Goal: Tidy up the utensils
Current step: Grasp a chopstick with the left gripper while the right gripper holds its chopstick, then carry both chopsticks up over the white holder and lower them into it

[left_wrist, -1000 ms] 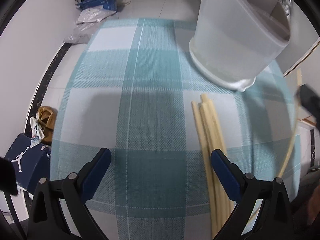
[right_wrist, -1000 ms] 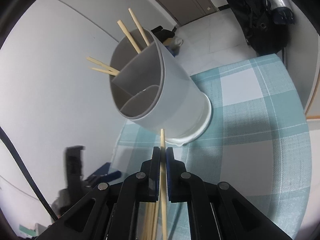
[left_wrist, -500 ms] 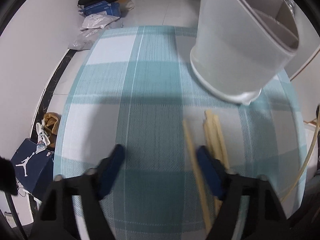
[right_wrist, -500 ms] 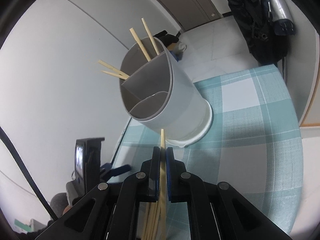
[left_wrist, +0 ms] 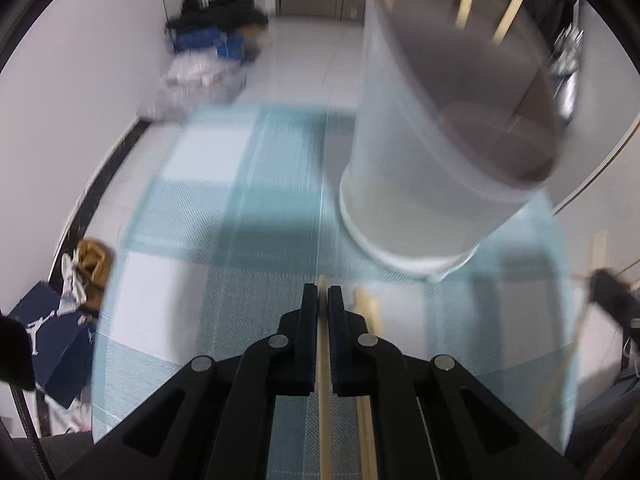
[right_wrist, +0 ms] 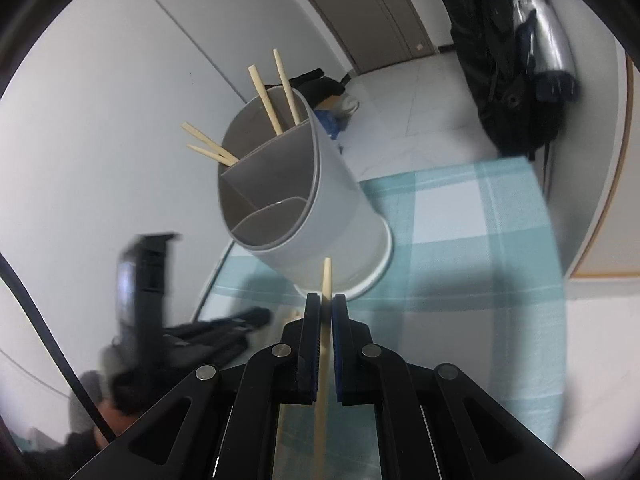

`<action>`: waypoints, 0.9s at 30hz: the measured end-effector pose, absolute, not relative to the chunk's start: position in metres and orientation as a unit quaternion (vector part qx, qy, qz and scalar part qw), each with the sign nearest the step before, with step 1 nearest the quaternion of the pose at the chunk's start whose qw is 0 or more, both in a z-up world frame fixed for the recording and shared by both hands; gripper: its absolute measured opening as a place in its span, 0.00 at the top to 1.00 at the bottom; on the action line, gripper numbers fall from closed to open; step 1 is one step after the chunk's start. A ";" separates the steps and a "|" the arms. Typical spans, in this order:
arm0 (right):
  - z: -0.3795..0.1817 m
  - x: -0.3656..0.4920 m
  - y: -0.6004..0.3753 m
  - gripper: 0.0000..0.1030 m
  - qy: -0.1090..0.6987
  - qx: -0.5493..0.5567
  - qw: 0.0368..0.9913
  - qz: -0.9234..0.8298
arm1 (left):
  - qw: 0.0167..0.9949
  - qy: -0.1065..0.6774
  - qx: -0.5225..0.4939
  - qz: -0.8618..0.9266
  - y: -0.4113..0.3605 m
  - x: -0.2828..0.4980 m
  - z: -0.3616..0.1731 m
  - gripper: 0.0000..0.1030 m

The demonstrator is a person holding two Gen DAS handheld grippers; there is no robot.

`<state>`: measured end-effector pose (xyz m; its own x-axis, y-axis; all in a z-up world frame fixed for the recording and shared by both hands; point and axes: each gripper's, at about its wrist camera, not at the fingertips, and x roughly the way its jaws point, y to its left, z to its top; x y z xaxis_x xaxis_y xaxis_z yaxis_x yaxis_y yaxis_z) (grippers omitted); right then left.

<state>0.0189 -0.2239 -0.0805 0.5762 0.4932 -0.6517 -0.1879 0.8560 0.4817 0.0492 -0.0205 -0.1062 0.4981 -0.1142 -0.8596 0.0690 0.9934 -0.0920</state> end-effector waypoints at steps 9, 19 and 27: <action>-0.068 0.000 -0.216 0.96 0.382 0.164 0.890 0.186 | 0.922 0.369 -0.068 -0.101 -0.001 0.000 -0.042 0.99; -0.056 -0.025 -0.209 0.96 0.358 0.136 0.908 0.168 | 0.930 0.343 -0.080 -0.102 0.002 -0.007 -0.027 0.99; -0.053 -0.035 -0.211 0.96 0.354 0.139 0.912 0.152 | 0.930 0.347 -0.072 -0.097 0.000 -0.025 -0.017 0.99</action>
